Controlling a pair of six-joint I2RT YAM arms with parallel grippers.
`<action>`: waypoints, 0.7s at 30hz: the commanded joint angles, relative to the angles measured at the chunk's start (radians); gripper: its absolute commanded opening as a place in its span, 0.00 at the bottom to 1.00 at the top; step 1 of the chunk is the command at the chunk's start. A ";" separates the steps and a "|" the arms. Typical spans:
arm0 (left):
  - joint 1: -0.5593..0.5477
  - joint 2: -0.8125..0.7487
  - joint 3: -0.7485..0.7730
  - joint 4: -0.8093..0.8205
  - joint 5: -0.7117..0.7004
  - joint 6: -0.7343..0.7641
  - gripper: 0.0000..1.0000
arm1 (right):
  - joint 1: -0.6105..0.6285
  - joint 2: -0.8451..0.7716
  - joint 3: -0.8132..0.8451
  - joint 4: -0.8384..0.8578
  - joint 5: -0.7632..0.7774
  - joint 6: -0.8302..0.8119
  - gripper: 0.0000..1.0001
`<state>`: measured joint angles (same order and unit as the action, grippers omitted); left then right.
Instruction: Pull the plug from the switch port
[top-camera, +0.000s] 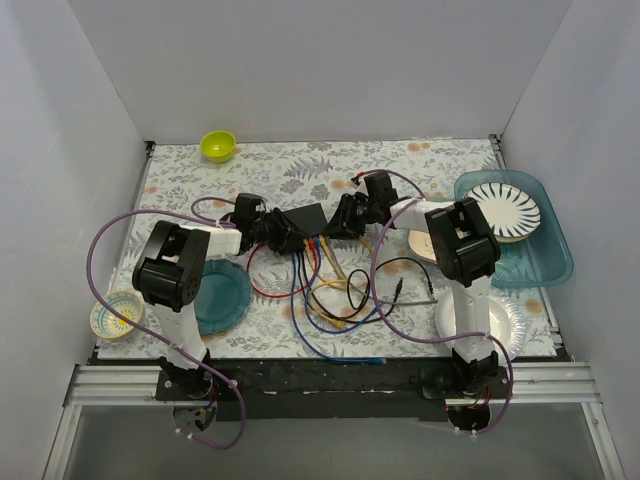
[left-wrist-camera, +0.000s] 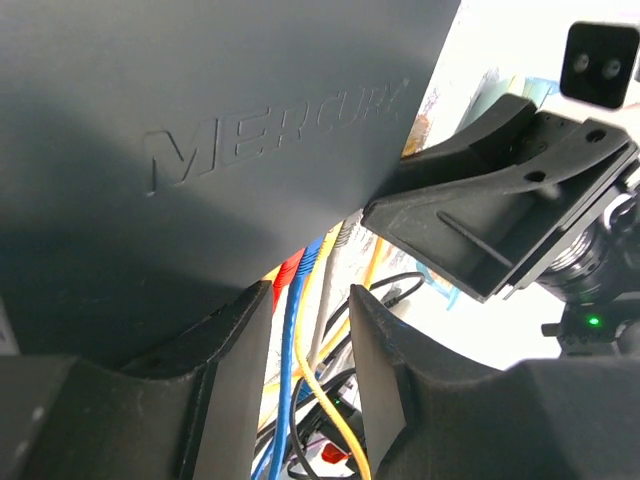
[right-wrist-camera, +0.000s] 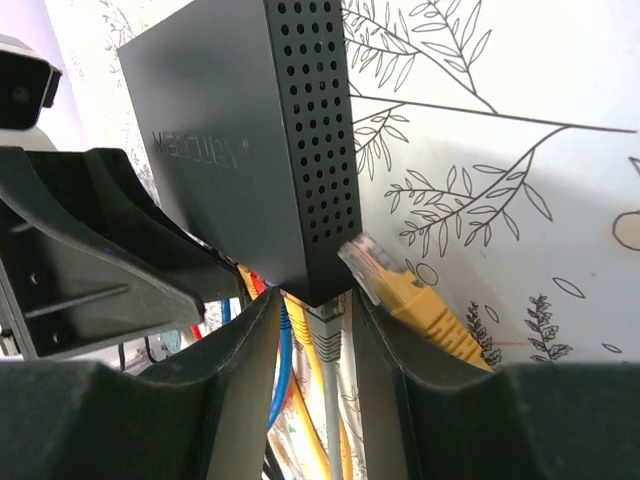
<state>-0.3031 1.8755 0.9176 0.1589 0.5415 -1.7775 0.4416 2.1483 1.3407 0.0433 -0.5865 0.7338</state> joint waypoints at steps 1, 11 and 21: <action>0.027 0.033 0.042 -0.070 -0.074 0.018 0.37 | 0.003 -0.021 -0.078 -0.011 0.040 -0.033 0.42; 0.030 0.100 0.174 0.041 -0.018 -0.076 0.37 | -0.006 -0.004 -0.064 -0.013 0.028 -0.028 0.39; 0.033 0.073 0.125 0.428 0.188 -0.197 0.38 | -0.027 0.004 -0.074 0.009 0.017 0.006 0.38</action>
<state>-0.2764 1.9919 1.0683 0.3321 0.6041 -1.9102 0.4309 2.1315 1.2919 0.0853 -0.6006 0.7471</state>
